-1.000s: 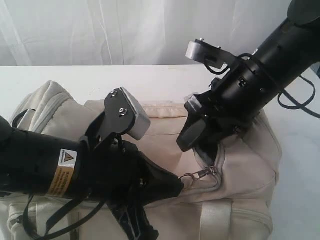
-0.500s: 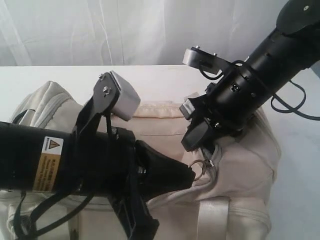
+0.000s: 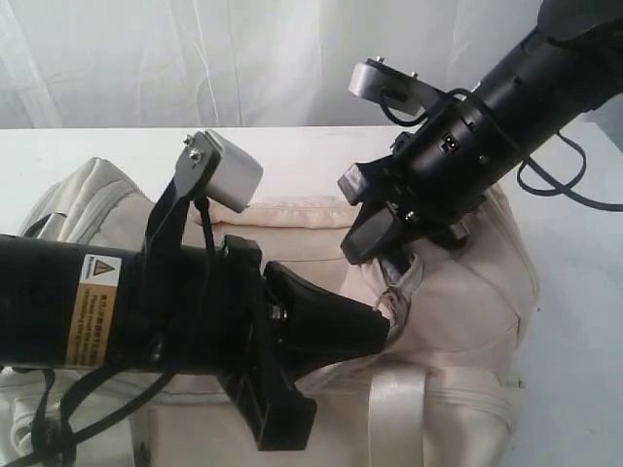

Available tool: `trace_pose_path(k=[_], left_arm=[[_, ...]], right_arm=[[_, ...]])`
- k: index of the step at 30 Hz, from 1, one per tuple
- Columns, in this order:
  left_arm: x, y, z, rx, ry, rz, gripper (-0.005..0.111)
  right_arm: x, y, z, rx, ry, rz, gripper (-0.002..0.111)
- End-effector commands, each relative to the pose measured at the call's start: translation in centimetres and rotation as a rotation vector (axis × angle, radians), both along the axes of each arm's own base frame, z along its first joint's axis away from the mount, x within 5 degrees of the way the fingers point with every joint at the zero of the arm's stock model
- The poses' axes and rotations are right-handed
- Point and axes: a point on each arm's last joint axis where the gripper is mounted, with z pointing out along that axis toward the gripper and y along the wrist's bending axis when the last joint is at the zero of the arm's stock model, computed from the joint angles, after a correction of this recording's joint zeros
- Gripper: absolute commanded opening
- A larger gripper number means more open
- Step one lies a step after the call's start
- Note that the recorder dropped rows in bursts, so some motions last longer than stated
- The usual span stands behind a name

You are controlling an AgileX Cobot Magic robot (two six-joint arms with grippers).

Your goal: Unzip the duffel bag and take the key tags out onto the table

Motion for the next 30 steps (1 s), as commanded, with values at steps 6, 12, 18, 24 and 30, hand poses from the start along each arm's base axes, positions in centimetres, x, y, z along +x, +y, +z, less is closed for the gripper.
trace_pose_path(k=[6,12,18,24,30], left_arm=[[-5.2,-1.7,0.6,-0.022,-0.009,-0.220,0.000],[-6.6,-2.2,0.5,-0.010,0.001,-0.227,0.000],[-6.4,-2.5,1.0,-0.071,0.012,-0.169,0.000],[-6.6,-2.6,2.1,-0.189,0.026,-0.195,0.000],[-6.6,-2.7,2.2,-0.199,0.035,-0.193,0.000]], right_arm=[[2.3,0.1,1.7,0.050,-0.197,-0.109,0.000],[2.4,0.1,1.7,0.050,-0.206,-0.116,0.000],[2.6,0.1,1.8,0.058,-0.226,-0.133,0.000],[2.9,0.1,1.8,0.064,-0.246,-0.148,0.000],[3.2,0.1,2.0,0.078,-0.272,-0.174,0.000]])
